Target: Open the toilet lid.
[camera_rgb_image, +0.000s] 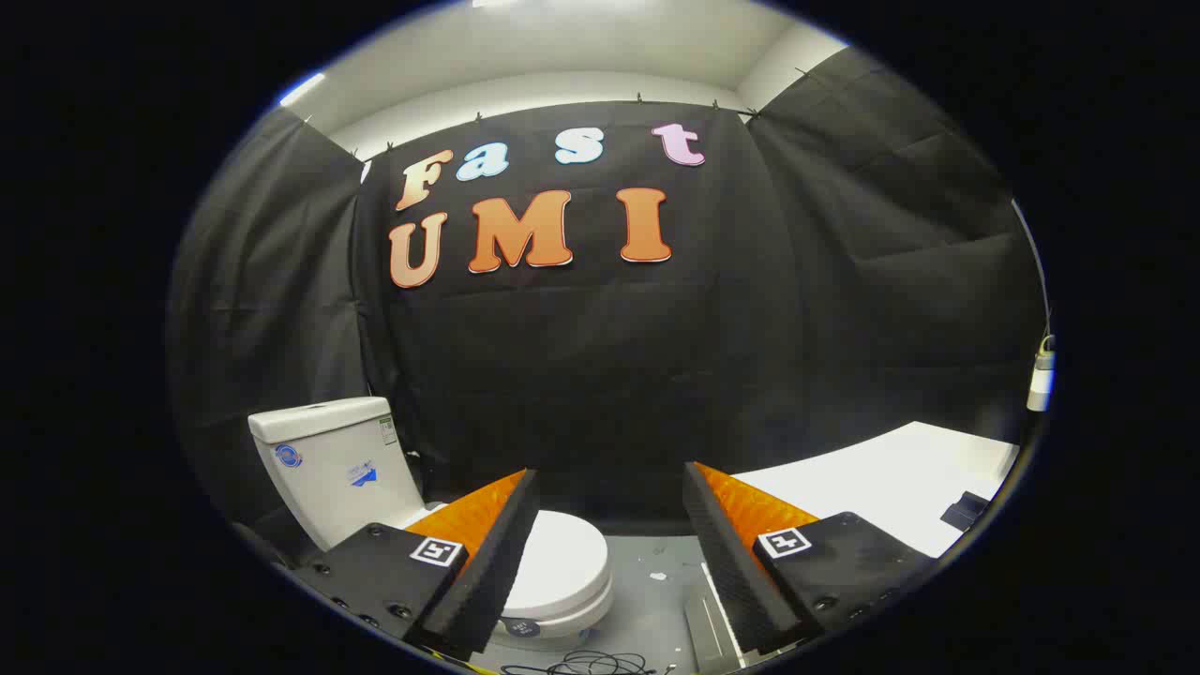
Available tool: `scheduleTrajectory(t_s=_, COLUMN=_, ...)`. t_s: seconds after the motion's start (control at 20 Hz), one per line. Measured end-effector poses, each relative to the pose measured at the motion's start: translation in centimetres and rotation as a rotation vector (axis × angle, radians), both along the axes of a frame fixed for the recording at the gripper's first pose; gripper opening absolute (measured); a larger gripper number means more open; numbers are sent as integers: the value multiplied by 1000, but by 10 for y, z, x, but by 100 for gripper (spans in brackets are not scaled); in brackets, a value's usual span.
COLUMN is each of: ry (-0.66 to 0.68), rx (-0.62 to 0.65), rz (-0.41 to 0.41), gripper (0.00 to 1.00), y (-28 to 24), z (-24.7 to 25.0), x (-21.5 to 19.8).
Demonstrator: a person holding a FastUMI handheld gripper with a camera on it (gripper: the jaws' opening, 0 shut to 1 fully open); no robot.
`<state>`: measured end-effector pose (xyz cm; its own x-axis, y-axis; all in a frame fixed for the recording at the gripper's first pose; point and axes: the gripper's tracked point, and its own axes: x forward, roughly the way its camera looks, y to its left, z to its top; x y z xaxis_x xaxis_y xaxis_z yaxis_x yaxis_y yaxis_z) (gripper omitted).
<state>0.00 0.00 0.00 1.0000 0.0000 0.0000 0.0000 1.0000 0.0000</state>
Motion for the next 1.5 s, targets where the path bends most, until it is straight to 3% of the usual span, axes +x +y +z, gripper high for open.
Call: scheduleTrajectory(t_s=1.5, ry=4, rx=-2, rz=4, gripper=98, y=2, z=1, x=-1)
